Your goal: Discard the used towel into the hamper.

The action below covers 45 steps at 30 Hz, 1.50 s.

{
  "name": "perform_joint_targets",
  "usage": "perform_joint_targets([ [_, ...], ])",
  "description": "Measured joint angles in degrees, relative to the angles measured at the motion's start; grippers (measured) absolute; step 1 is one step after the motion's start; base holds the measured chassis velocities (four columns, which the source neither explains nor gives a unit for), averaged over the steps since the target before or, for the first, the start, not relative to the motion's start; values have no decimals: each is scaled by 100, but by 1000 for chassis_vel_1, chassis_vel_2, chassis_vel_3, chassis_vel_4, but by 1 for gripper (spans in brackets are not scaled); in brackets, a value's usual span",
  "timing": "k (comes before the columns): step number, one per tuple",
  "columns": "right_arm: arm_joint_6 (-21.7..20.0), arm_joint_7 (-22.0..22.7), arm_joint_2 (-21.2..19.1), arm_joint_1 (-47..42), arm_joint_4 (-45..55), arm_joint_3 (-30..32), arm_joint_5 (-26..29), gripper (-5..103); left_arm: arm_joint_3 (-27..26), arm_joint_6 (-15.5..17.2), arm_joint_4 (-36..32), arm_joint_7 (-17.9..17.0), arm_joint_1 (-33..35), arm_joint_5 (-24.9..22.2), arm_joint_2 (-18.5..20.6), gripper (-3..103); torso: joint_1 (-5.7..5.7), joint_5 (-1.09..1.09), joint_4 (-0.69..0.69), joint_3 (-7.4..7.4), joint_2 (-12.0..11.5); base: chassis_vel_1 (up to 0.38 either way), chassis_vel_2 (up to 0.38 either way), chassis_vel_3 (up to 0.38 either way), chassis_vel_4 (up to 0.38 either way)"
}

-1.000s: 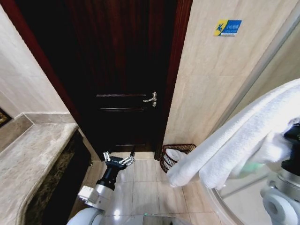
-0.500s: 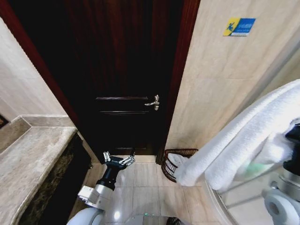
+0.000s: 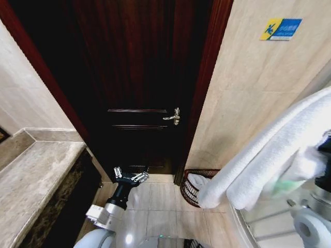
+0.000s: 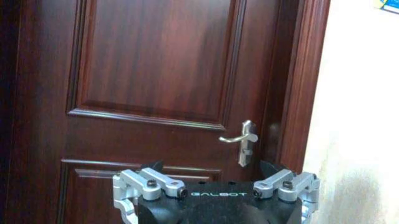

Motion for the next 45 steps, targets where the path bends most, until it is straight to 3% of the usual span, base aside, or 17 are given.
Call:
perform_joint_targets([
  [14, -110, 66, -42, 80, 0, -35, 9, 10, 0, 0, 0, 0, 0, 0, 0, 100, -3, -1, -2, -1, 1, -64, 70, 67, -67],
  [35, -168, 38, -621, 782, -227, -65, 163, 10, 0, 0, 0, 0, 0, 0, 0, 100, -2, 1, -1, 0, 1, -38, 38, 37, -36],
  [42, -69, -26, -396, 871, -523, -279, -23, 10, 0, 0, 0, 0, 0, 0, 0, 100, 0, 1, -1, 0, 0, 0, 0, 0, 0],
  [45, 178, -153, -257, 857, -806, -387, -103, 10, 0, 0, 0, 0, 0, 0, 0, 100, 1, 0, -1, 0, 0, 0, 0, 0, 0],
])
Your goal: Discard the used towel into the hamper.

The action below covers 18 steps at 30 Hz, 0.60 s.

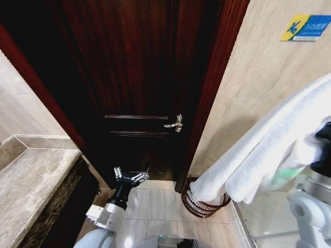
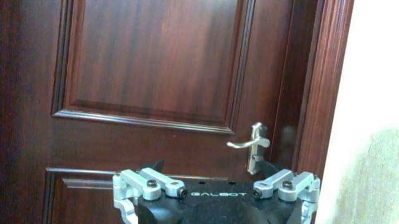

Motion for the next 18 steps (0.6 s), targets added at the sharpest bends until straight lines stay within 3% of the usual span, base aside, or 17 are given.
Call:
perform_joint_targets([
  [18, 508, -266, 76, 54, -1045, -202, -156, 10, 0, 0, 0, 0, 0, 0, 0, 100, 0, 0, 0, 0, 0, 0, 0, 0, 0],
])
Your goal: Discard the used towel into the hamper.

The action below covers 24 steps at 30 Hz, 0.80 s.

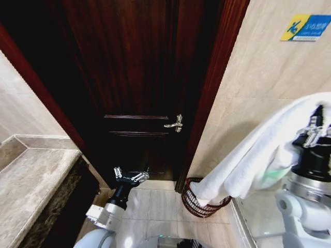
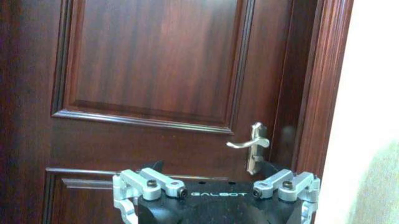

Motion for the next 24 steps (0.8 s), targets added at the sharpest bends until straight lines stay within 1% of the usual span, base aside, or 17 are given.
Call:
perform_joint_targets([
  [5, 168, -80, 100, 33, -370, -169, -182, 10, 0, 0, 0, 0, 0, 0, 0, 100, 0, 0, 0, 0, 0, 0, 0, 0, 0],
  [13, 301, -87, 213, 96, -697, -374, -351, 10, 0, 0, 0, 0, 0, 0, 0, 100, 0, -1, 0, 0, 0, 0, 0, 0, 0],
  [14, 418, -113, 256, 144, -972, -440, -448, 10, 0, 0, 0, 0, 0, 0, 0, 100, 0, 1, 1, 0, 0, 0, 0, 0, 0],
  [16, 503, -155, 292, 159, -1182, -509, -478, 10, 0, 0, 0, 0, 0, 0, 0, 100, 0, -2, 0, 0, 0, 0, 0, 0, 0],
  [20, 616, -266, 355, 175, -1450, -550, -507, 10, 0, 0, 0, 0, 0, 0, 0, 100, 0, 1, 0, 0, 0, 0, 0, 0, 0],
  [24, 718, -343, 406, 182, -1719, -599, -518, 10, 0, 0, 0, 0, 0, 0, 0, 100, 0, -2, 0, 0, 0, 0, 0, 0, 0],
])
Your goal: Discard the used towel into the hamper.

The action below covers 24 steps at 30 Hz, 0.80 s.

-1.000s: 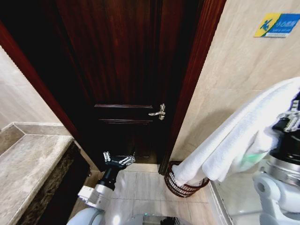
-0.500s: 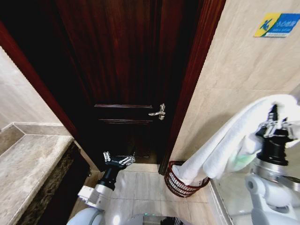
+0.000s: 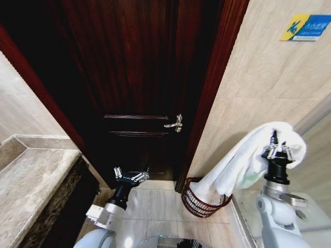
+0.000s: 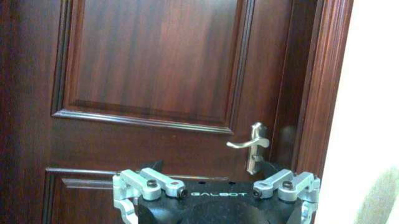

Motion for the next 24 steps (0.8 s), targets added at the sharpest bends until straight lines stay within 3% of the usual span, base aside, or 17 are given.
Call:
perform_joint_targets([
  [9, 408, -225, 80, 150, -954, -96, -150, 10, 0, 0, 0, 0, 0, 0, 0, 100, 0, 1, 0, 0, 0, 0, 0, 0, 0],
  [24, 481, -399, 225, 388, -1734, -237, -336, 10, 0, 0, 0, 0, 0, 0, 0, 100, 0, 1, 0, 0, 0, 0, 0, 0, 0],
])
